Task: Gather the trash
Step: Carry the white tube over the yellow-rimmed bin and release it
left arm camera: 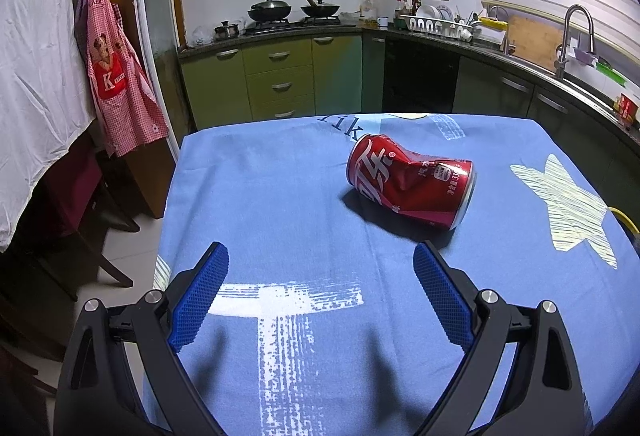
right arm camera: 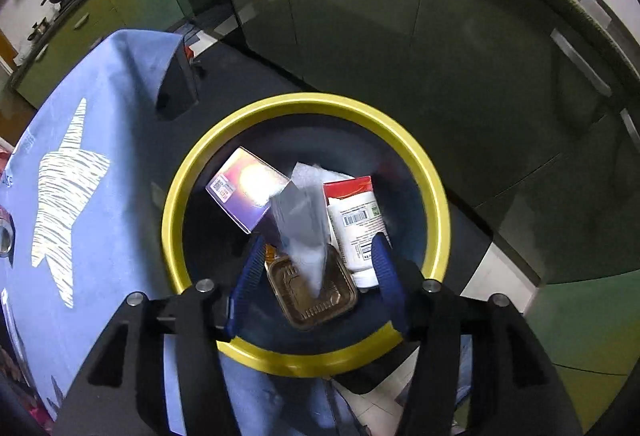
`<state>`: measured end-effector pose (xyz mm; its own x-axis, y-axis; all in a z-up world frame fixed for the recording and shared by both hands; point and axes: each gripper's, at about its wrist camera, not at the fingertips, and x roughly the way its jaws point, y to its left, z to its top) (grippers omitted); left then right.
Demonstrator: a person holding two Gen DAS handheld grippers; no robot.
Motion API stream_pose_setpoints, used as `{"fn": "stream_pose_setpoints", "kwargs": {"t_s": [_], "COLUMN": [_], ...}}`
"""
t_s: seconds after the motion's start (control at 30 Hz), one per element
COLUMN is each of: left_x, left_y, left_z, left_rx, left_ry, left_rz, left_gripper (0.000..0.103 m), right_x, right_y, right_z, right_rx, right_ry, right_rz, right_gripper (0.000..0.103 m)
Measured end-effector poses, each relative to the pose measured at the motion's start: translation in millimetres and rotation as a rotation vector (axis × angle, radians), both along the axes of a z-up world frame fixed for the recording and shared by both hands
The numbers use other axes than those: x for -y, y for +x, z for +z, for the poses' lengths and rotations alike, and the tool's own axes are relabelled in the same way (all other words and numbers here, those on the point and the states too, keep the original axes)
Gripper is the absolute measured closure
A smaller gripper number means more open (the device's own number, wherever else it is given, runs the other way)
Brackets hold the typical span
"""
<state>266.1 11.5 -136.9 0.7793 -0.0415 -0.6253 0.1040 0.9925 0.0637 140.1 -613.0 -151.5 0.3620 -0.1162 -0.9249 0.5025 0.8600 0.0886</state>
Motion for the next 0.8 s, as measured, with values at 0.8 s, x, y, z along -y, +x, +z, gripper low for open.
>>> {"fn": "stream_pose_setpoints", "kwargs": {"t_s": [0.8], "left_x": [46], "left_y": [53], "left_z": [24], "left_rx": [-0.376], "left_ry": [-0.230], "left_rz": [0.056], "left_gripper": [0.005], "right_x": [-56], "right_y": [-20], "right_z": [44], "right_rx": [0.206], "right_ry": [0.030], "right_rz": [0.247], "right_gripper": [0.040]}}
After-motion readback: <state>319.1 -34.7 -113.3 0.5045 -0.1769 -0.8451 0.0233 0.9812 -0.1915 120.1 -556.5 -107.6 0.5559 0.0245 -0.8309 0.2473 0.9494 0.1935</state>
